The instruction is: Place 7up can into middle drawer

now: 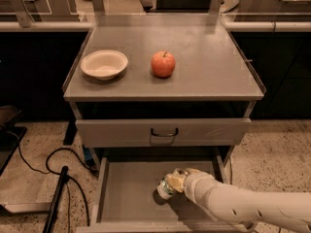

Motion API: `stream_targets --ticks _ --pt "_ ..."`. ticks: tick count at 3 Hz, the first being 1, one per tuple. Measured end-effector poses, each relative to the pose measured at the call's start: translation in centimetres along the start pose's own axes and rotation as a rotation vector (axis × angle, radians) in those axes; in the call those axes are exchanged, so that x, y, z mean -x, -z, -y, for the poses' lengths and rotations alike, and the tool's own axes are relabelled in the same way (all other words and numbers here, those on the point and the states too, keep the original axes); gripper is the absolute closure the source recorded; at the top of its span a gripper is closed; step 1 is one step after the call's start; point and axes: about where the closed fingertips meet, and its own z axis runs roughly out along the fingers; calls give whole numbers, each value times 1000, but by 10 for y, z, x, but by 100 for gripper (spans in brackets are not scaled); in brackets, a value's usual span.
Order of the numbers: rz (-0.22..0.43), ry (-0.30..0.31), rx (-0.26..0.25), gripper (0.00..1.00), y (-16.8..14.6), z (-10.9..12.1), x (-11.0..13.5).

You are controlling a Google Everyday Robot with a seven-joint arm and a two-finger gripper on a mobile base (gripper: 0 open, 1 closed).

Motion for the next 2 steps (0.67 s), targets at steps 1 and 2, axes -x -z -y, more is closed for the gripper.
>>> stream_targets --ticks 1,2 --pt "0 0 0 100 0 0 0" --pt "10 -22 8 100 -6 4 -5"
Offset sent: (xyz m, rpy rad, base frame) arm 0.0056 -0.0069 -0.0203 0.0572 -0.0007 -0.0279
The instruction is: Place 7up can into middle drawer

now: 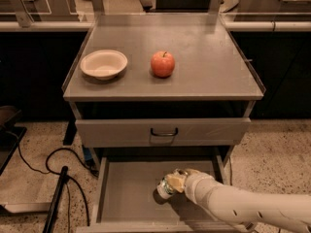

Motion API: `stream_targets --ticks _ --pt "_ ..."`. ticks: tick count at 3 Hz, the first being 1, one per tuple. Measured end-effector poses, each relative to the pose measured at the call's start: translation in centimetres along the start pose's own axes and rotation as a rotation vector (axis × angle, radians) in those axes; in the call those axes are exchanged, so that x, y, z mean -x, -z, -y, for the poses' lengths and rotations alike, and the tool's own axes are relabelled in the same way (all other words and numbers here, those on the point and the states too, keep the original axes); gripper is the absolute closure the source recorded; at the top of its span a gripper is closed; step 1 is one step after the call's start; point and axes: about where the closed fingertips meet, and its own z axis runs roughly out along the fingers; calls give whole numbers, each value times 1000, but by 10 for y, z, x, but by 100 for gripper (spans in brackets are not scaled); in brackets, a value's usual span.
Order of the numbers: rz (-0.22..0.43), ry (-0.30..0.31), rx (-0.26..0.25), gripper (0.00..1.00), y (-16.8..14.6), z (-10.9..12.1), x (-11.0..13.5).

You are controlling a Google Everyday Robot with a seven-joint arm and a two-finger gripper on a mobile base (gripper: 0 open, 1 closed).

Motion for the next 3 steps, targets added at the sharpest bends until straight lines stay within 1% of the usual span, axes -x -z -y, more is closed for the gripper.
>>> stream_targets --ticks 1,3 --pt "14 -43 -1 100 -12 12 -10" --pt "3 -86 -3 100 -42 29 -37"
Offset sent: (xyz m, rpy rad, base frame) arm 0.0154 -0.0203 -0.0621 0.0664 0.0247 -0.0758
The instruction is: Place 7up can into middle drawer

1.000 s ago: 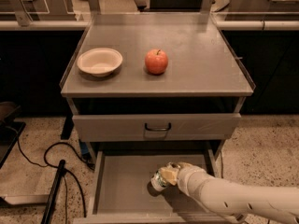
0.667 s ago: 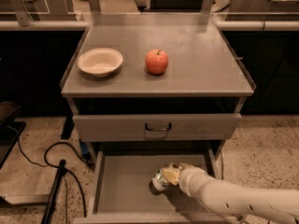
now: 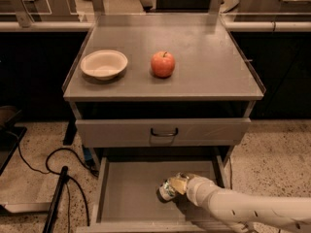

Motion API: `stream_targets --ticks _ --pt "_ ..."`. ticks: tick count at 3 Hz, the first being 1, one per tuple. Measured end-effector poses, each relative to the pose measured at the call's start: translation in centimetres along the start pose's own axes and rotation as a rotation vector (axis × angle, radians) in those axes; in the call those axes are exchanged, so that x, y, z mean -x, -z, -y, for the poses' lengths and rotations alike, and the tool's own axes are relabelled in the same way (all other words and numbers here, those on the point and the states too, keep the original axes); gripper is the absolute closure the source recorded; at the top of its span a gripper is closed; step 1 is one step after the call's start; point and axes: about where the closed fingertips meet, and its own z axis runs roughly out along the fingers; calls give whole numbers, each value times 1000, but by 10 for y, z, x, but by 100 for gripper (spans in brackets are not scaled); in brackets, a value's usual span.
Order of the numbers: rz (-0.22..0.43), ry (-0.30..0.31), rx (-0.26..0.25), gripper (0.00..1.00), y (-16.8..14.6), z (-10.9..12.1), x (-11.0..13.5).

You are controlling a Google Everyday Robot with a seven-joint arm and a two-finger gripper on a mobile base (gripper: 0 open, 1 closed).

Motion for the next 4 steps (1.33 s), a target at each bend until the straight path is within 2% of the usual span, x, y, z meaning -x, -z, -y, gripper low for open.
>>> stream_targets --ticks 2,4 --pt "-1 -56 119 100 -32 -1 -8" --pt "-28 -96 203 100 -50 -2 -21"
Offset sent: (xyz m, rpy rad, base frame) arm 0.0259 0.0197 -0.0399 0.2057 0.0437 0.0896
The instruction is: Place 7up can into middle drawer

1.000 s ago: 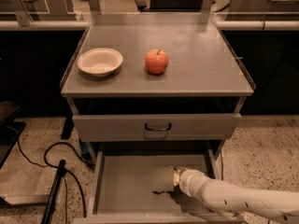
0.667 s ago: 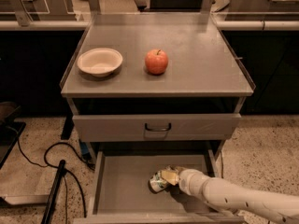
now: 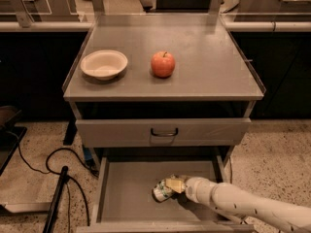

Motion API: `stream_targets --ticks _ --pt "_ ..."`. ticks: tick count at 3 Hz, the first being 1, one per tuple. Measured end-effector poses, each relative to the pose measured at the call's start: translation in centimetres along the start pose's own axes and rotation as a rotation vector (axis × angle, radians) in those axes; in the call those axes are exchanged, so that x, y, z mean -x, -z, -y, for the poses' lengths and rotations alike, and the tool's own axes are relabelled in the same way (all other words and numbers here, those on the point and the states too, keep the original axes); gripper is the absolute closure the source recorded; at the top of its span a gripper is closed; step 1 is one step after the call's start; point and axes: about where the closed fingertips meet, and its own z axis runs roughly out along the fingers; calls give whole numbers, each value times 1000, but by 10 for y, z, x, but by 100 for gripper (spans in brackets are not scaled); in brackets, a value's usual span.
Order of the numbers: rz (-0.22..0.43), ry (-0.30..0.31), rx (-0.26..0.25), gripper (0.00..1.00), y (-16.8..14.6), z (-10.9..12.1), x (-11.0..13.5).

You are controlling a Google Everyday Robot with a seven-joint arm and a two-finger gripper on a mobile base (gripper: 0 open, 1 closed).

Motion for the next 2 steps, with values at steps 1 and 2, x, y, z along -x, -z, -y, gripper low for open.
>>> stream_targets --ticks 1,2 --pt "-24 -8 22 100 -5 1 -7" --pt "-35 -11 31 100 -8 2 -10"
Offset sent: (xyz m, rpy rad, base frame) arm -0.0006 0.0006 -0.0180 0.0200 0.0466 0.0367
